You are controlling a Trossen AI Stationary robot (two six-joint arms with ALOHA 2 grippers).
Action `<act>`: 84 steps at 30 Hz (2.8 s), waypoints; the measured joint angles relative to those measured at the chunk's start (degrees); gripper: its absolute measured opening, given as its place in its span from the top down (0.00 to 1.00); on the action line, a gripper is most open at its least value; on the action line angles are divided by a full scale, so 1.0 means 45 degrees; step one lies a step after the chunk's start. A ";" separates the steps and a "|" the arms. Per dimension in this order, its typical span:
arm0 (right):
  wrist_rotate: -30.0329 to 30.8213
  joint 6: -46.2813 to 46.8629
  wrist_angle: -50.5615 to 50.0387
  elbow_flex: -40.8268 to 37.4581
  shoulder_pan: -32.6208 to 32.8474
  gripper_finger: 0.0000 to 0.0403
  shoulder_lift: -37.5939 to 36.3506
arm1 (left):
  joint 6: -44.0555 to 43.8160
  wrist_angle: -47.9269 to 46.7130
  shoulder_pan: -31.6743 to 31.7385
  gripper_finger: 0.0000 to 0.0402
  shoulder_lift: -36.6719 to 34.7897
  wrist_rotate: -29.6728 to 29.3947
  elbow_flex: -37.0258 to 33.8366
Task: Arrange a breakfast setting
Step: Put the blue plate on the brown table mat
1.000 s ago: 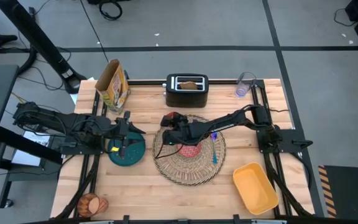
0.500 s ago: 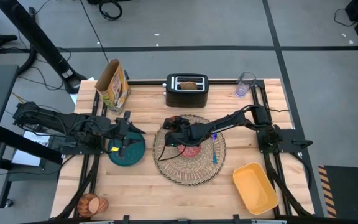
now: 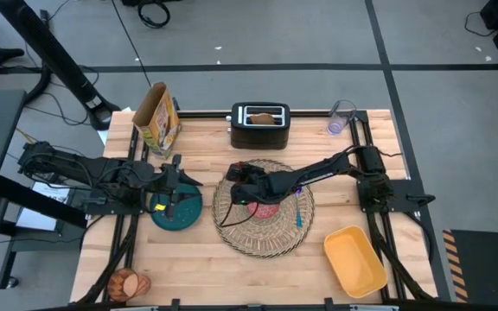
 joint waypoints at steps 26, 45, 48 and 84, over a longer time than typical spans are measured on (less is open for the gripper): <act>-0.2138 1.7569 -0.5173 -0.2395 0.1106 0.69 -0.4452 | 0.1256 0.5881 0.0202 0.64 0.1319 0.0024 -0.0005; -0.6037 1.7817 1.5025 -1.4222 0.1324 0.69 -0.9785 | 0.0382 1.1047 0.4417 0.62 0.4942 0.0636 0.0103; -0.6301 1.7560 1.5877 -1.4704 0.0852 0.68 -1.0323 | 0.0412 1.0950 0.5150 0.58 0.5246 0.1034 0.0404; -0.7764 1.7757 1.4001 -1.6382 0.0219 0.48 -1.3927 | 0.0350 0.4237 0.3677 0.46 0.5974 0.3241 0.3565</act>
